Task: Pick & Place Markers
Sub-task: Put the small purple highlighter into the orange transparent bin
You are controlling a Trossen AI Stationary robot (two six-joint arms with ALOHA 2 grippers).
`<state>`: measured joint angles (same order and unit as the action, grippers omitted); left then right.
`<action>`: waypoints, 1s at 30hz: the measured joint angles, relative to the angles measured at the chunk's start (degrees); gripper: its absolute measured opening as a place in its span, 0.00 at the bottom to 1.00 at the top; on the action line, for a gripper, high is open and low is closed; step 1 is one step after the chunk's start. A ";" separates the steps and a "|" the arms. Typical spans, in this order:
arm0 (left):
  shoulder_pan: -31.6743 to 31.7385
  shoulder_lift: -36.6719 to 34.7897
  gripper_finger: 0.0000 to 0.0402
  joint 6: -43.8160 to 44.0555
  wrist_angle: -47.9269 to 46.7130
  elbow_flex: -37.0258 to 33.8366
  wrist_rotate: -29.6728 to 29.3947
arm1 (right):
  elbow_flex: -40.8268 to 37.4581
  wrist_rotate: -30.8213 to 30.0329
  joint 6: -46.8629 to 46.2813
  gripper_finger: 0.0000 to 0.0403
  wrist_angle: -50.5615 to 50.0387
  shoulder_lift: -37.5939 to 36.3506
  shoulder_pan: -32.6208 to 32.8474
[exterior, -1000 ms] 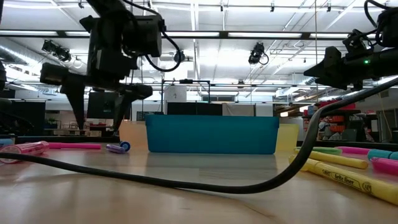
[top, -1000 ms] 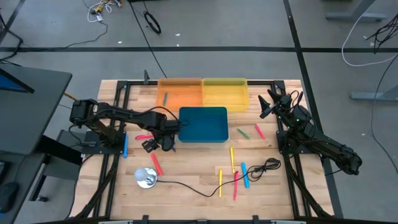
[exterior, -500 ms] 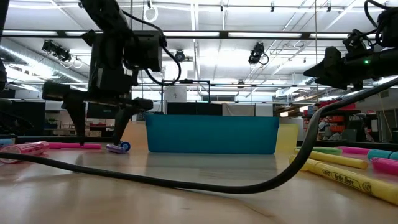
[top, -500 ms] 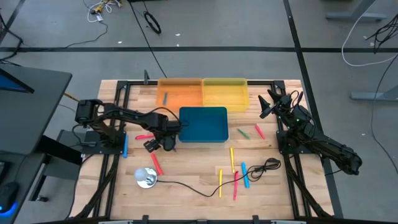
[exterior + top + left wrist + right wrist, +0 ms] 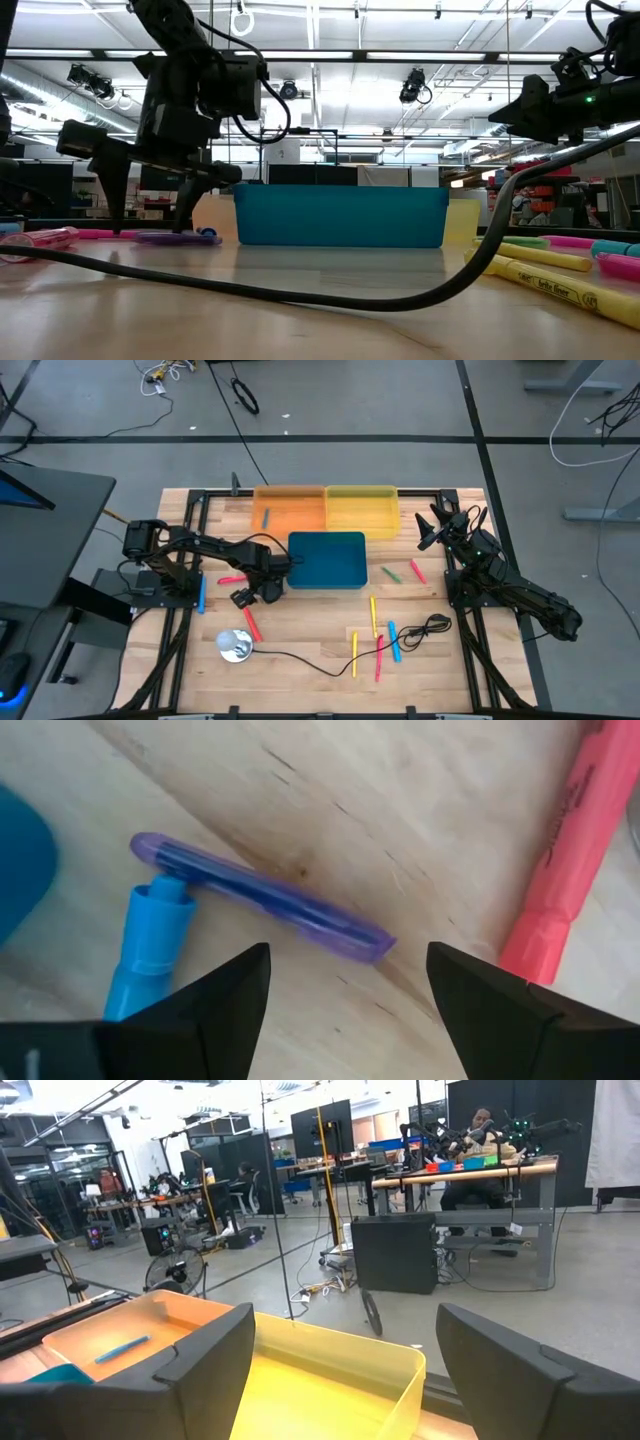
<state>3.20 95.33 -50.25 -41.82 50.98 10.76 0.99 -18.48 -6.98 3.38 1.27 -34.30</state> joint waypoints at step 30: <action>0.60 2.69 0.69 30.83 4.52 0.22 -1.35 | 0.00 -0.02 0.00 0.78 0.00 0.01 0.00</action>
<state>3.81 98.02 -19.42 -37.30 51.20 9.42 0.99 -18.50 -6.98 3.38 1.28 -34.30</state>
